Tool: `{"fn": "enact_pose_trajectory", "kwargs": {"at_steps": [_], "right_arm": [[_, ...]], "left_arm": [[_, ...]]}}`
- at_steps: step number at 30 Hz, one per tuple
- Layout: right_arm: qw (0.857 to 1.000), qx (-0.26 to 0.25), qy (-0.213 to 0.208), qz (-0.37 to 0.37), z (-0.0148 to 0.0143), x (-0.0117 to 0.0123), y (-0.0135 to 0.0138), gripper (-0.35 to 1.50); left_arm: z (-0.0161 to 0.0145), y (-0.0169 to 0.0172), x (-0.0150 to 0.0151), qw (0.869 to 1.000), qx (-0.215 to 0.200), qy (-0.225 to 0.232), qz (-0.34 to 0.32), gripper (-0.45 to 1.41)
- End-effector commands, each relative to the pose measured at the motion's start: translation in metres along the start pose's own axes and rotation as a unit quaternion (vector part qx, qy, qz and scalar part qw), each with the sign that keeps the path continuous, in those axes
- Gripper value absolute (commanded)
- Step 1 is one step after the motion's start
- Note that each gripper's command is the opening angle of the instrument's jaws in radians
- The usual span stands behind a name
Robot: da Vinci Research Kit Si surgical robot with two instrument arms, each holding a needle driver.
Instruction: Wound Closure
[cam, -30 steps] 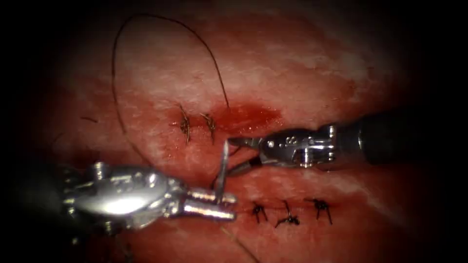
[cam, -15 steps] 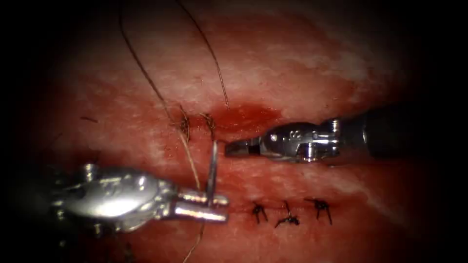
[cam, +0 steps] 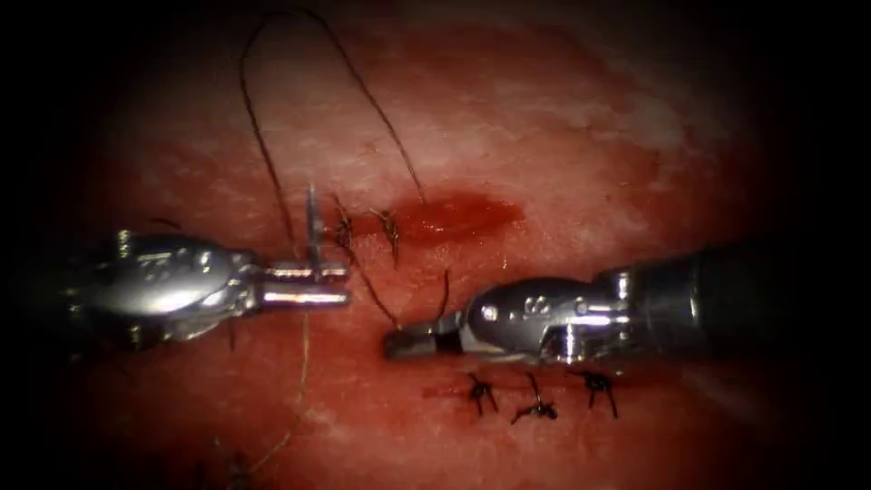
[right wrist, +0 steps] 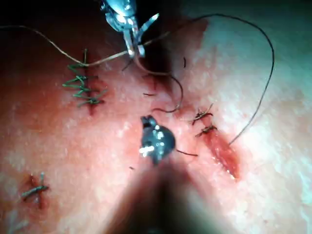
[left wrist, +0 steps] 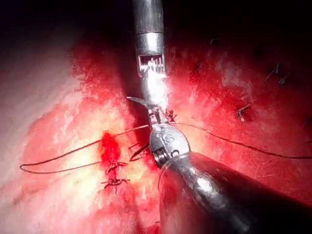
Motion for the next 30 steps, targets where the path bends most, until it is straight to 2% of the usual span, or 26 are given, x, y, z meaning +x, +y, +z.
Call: {"fn": "enact_pose_trajectory", "kwargs": {"at_steps": [1, 2, 3, 4, 5, 6, 8, 10, 14, 16, 20, 22, 30], "right_arm": [[1.000, 0.006, 0.004, -0.001, 0.0011, 0.0006, -0.0014, -0.35], [1.000, 0.001, 0.005, -0.013, 0.0012, 0.0012, -0.0017, -0.35], [1.000, -0.008, 0.007, -0.027, 0.0012, 0.0014, -0.0016, -0.18], [0.999, -0.026, 0.007, -0.043, 0.0011, 0.0015, -0.0013, 0.17], [0.997, -0.053, 0.007, -0.057, 0.0009, 0.0014, -0.0006, 1.01], [0.997, -0.053, 0.007, -0.057, 0.0009, 0.0014, -0.0006, 1.01], [0.995, -0.071, 0.005, -0.065, 0.0005, 0.0009, 0.0005, 1.32], [0.993, -0.088, 0.001, -0.077, -0.0003, -0.0002, 0.0020, 1.43], [0.990, -0.107, -0.003, -0.089, -0.0009, -0.0015, 0.0028, 1.47], [0.986, -0.130, -0.009, -0.105, -0.0015, -0.0030, 0.0036, 1.48], [0.983, -0.130, -0.014, -0.133, -0.0015, -0.0048, 0.0042, 1.48], [0.979, -0.126, -0.031, -0.159, -0.0011, -0.0058, 0.0044, 1.48], [0.970, -0.115, -0.036, -0.214, -0.0015, -0.0062, 0.0046, 1.42]], "left_arm": [[0.0004, 0.0000, -0.0010, 1.000, 0.003, -0.002, -0.001, -0.45], [0.0000, -0.0008, -0.0015, 1.000, 0.009, -0.003, -0.001, -0.45], [-0.0002, -0.0011, -0.0017, 1.000, 0.011, -0.003, -0.001, -0.45], [-0.0004, -0.0014, -0.0019, 1.000, 0.013, -0.004, -0.001, -0.45], [-0.0008, -0.0020, -0.0022, 1.000, 0.016, -0.004, -0.001, -0.45], [-0.0008, -0.0020, -0.0022, 1.000, 0.016, -0.004, -0.001, -0.45], [-0.0014, -0.0024, -0.0024, 1.000, 0.020, -0.005, -0.001, -0.45], [-0.0022, -0.0030, -0.0028, 1.000, 0.023, -0.006, -0.001, -0.45], [-0.0029, -0.0038, -0.0034, 1.000, 0.028, -0.007, 0.000, -0.45], [-0.0036, -0.0049, -0.0039, 0.999, 0.034, -0.008, 0.001, -0.45], [-0.0045, -0.0059, -0.0042, 0.999, 0.043, -0.009, 0.000, -0.45], [-0.0049, -0.0061, -0.0040, 0.999, 0.048, -0.010, -0.002, -0.45], [-0.0053, -0.0061, -0.0036, 0.998, 0.054, -0.012, -0.005, -0.45]]}}
